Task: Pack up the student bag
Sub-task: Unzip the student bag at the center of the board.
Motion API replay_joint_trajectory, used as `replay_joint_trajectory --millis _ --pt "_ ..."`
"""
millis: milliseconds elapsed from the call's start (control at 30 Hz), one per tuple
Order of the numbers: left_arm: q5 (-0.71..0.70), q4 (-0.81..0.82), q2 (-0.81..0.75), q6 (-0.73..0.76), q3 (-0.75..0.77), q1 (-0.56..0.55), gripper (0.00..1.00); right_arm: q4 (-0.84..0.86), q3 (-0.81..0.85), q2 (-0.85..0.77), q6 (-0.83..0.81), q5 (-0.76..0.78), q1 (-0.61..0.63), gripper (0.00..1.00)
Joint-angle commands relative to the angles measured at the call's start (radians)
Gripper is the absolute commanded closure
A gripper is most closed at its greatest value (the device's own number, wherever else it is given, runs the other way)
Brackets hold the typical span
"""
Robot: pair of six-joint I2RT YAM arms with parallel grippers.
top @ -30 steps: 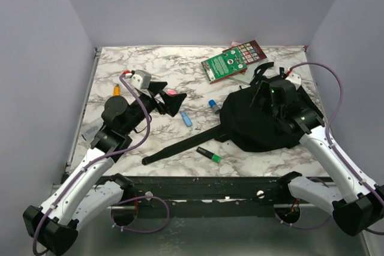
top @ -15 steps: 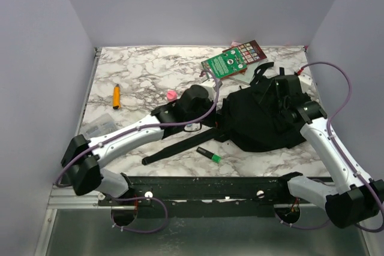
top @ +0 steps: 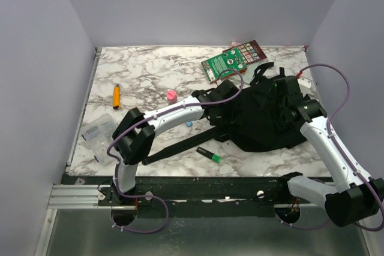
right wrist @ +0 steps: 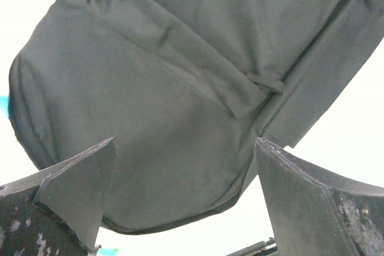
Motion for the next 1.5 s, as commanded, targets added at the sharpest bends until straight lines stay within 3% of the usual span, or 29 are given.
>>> replay_joint_trajectory --millis 0,67,167,367,467,500,533,733,833,1033,1100,1467 --pt "0.012 -0.084 0.087 -0.050 0.080 -0.002 0.16 0.089 -0.069 -0.126 -0.023 -0.091 -0.004 0.00" --pt "0.055 -0.094 0.127 -0.034 0.107 -0.002 0.21 0.171 -0.138 -0.194 -0.036 -0.056 -0.004 0.00" --pt "0.100 -0.133 0.179 0.047 0.184 0.000 0.37 0.214 -0.179 -0.202 -0.047 -0.009 -0.039 0.00" --pt "0.069 -0.153 0.141 0.123 0.136 0.002 0.56 0.234 -0.209 -0.121 -0.026 -0.161 -0.198 0.02" --pt "0.092 -0.146 0.148 0.156 0.144 0.003 0.62 0.270 -0.236 -0.090 -0.042 -0.257 -0.307 0.32" --pt "0.113 -0.146 0.153 0.162 0.148 0.003 0.63 0.269 -0.239 -0.078 -0.042 -0.275 -0.348 0.38" --pt "0.132 -0.146 0.156 0.164 0.153 0.003 0.66 0.262 -0.242 -0.066 -0.033 -0.284 -0.372 0.39" --pt "0.287 -0.105 0.161 0.148 0.112 0.006 0.68 0.264 -0.294 -0.068 0.031 -0.383 -0.544 0.40" --pt "0.298 -0.091 0.150 0.149 0.095 0.008 0.68 0.259 -0.316 -0.056 0.055 -0.430 -0.606 0.40" --pt "0.365 -0.073 0.163 0.130 0.085 0.008 0.71 0.243 -0.343 -0.075 0.145 -0.435 -0.612 0.42" --pt "0.385 -0.070 0.166 0.124 0.084 0.008 0.73 0.246 -0.354 -0.078 0.167 -0.429 -0.612 0.47" --pt "0.433 -0.034 0.149 0.098 0.052 0.004 0.76 0.237 -0.374 -0.031 0.270 -0.401 -0.612 0.47"
